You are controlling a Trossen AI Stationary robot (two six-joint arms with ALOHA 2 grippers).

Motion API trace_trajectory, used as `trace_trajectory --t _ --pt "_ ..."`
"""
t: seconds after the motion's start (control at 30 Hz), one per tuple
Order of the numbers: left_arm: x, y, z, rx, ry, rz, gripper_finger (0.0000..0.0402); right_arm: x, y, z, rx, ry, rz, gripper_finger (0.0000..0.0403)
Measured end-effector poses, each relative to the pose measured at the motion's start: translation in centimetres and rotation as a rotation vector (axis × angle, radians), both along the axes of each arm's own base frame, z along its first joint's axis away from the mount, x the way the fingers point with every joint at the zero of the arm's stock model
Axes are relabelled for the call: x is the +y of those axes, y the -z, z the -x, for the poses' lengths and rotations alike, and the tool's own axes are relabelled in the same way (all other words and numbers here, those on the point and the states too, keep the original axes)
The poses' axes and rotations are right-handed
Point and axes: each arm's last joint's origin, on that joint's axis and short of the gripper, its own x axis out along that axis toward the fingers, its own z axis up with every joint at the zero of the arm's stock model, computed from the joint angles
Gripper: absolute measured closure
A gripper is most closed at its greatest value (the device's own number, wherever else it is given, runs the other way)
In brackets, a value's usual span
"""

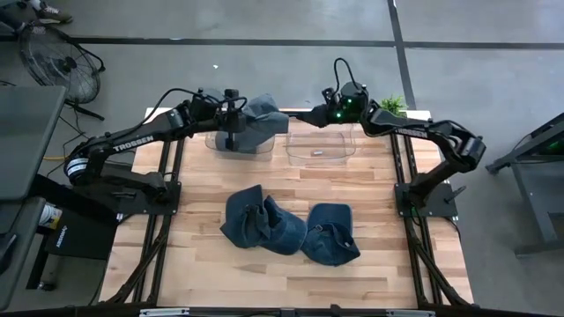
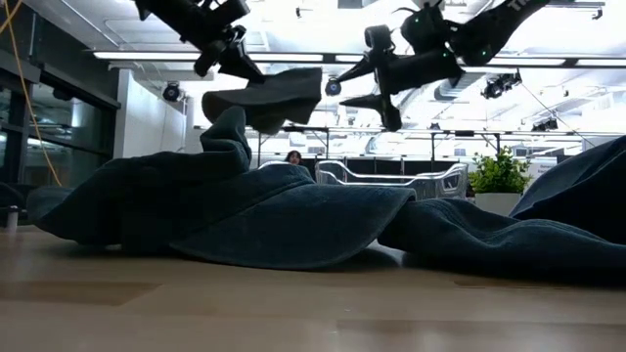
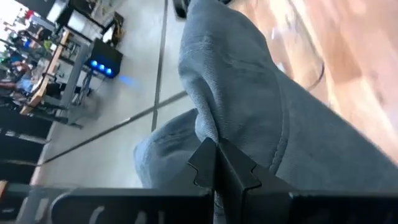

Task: Pick & Place hat
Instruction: Put the gray cap into the left transparent bin

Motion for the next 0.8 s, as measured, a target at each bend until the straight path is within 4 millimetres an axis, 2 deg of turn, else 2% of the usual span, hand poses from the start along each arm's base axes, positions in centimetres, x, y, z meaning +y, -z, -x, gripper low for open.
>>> trace_trajectory --t 0.2,0.5,0.63,0.8 --pt "-0.1 -1.0 -0.1 -0.096 -0.008 0.102 0.0402 -0.2 -0.4 0.0 0.013 -0.085 0.516 0.0187" --pt "-0.3 -4.8 0.1 -0.243 -0.018 0.199 0.0402 0.0 -1.3 0.2 0.082 -0.163 1.233 0.0174" --pt "-0.5 -5.8 0.3 -0.273 -0.028 0.253 0.0402 0.5 -2.2 -0.3 0.078 -0.076 1.394 0.0173" --pt "-0.7 -7.0 0.4 -0.334 0.006 0.328 0.0402 1.0 -3.0 -0.7 0.026 -0.029 1.47 0.0173"
